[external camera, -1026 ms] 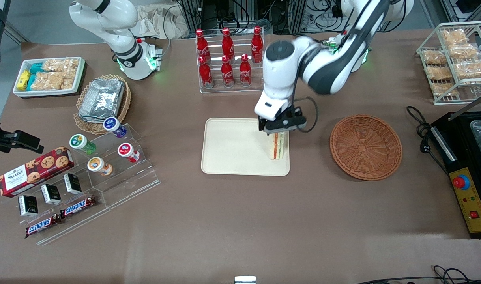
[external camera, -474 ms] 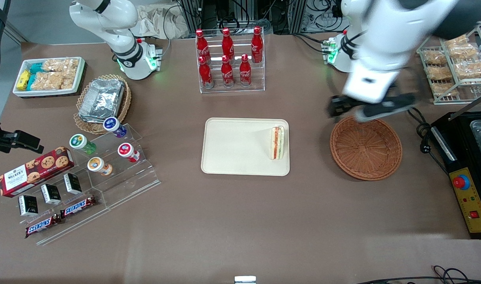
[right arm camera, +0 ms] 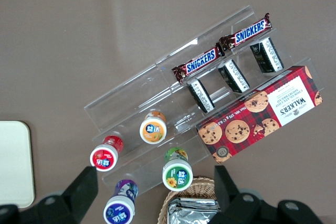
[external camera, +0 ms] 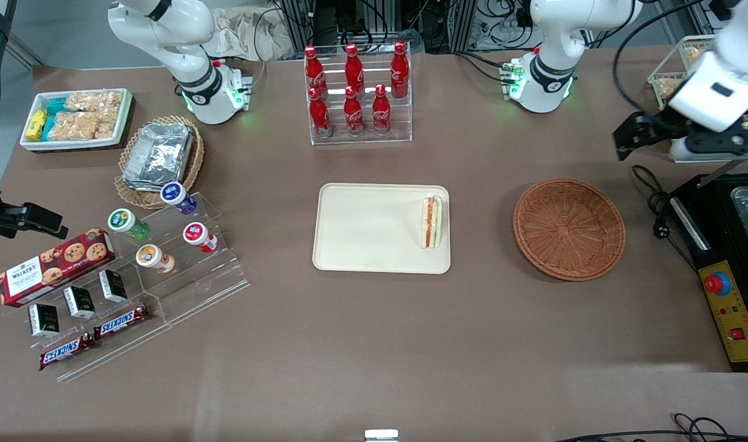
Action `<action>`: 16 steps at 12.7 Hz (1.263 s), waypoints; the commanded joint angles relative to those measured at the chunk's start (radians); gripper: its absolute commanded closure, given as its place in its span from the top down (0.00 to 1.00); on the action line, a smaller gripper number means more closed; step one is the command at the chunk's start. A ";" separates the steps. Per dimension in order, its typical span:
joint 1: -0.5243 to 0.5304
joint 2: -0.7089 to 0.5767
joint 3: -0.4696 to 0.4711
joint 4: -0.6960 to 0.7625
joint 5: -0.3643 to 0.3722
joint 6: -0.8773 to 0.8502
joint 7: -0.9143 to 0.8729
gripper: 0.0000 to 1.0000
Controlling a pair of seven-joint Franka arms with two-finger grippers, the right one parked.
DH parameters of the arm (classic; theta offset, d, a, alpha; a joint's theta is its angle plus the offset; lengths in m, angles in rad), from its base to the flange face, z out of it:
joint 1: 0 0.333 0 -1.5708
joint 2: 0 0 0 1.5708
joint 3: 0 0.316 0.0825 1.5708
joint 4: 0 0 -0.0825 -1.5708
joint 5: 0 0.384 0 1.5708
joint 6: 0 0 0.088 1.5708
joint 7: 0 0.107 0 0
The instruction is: Place sandwich from basket to tray
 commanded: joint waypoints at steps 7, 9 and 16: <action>-0.012 0.028 0.036 0.074 -0.045 -0.028 -0.086 1.00; -0.012 0.028 0.040 0.072 -0.045 -0.028 -0.083 1.00; -0.023 0.037 0.053 0.067 -0.050 -0.028 -0.101 1.00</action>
